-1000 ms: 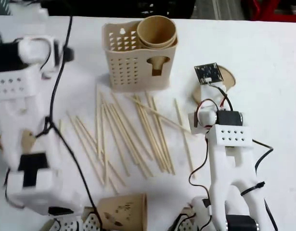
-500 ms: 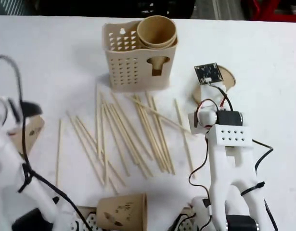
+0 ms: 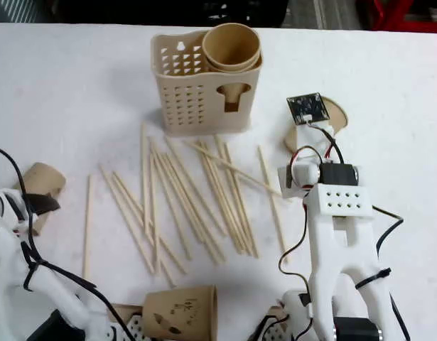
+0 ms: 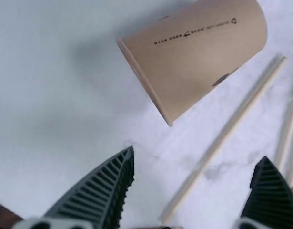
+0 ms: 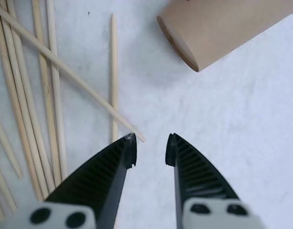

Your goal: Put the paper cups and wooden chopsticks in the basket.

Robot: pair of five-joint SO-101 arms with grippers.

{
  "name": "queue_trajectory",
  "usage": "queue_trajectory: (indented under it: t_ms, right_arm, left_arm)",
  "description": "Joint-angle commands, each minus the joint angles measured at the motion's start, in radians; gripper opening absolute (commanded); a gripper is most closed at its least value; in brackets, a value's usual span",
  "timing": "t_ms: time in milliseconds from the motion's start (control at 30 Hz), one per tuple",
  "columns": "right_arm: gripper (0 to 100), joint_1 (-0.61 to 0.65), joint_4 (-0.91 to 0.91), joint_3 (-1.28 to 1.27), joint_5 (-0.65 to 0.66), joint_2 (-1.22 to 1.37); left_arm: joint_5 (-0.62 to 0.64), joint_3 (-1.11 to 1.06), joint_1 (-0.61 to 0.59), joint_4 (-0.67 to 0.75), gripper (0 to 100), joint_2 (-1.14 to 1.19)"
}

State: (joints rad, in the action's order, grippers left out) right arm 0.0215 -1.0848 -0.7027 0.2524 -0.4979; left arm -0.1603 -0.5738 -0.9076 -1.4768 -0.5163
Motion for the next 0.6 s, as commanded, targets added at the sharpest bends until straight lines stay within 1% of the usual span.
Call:
queue_trajectory:
  t_ms: [0, 133, 300, 467, 567]
  right_arm:
    - [11.2, 0.008, 0.013, 0.006, -0.008, -0.024]
    - [11.2, 0.008, 0.015, 0.008, -0.008, 0.001]
    - [11.2, 0.008, 0.047, 0.029, -0.008, 0.087]
    - [11.2, 0.008, 0.044, 0.054, -0.008, 0.139]
    - [11.2, 0.008, 0.044, 0.054, -0.008, 0.134]
  left_arm:
    - [-0.003, -0.110, -0.004, 0.209, 37, -0.025]
    - [-0.003, -0.204, 0.008, 0.364, 38, -0.024]
    - [-0.003, -0.316, 0.096, 0.497, 37, -0.024]
    - [-0.003, -0.344, 0.179, 0.540, 37, -0.024]
    - [-0.005, -0.328, 0.213, 0.543, 30, -0.030]
